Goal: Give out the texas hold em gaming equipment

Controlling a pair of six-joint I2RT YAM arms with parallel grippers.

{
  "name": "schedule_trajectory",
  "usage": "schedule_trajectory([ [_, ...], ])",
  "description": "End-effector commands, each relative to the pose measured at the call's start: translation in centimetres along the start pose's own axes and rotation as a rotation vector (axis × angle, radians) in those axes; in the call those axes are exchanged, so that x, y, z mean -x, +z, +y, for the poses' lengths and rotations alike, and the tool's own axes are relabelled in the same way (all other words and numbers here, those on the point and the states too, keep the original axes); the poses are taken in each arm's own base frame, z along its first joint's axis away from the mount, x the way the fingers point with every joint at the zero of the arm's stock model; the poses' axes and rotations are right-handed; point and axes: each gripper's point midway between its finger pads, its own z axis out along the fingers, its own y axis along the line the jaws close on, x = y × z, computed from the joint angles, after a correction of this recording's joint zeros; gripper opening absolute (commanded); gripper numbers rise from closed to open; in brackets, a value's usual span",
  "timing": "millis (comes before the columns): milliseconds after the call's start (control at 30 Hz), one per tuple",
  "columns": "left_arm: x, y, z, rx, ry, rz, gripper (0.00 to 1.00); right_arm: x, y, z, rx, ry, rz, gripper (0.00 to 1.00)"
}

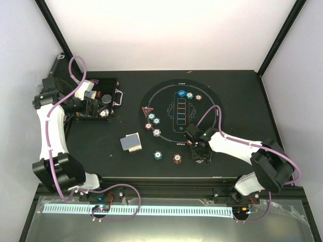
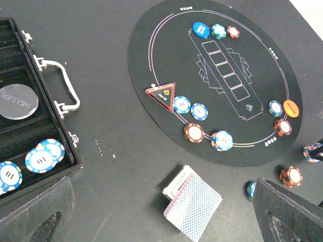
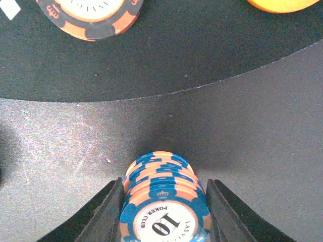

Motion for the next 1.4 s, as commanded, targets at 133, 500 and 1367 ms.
schedule_trajectory([
  [133,0.9,-0.7,-0.2,0.001,0.029,-0.024,0.99,0.1,-0.1,0.1,0.014,0.004,-0.011,0.26],
  [500,1.0,-0.8,-0.2,0.001,0.030,-0.028,0.99,4.2,-5.1,0.4,0.043,-0.009,-0.112,0.16],
  [1367,1.1,-0.8,0.0,-0.003,0.022,-0.033,0.99,34.1,0.6,2.4,-0.070,0.043,-0.249,0.15],
])
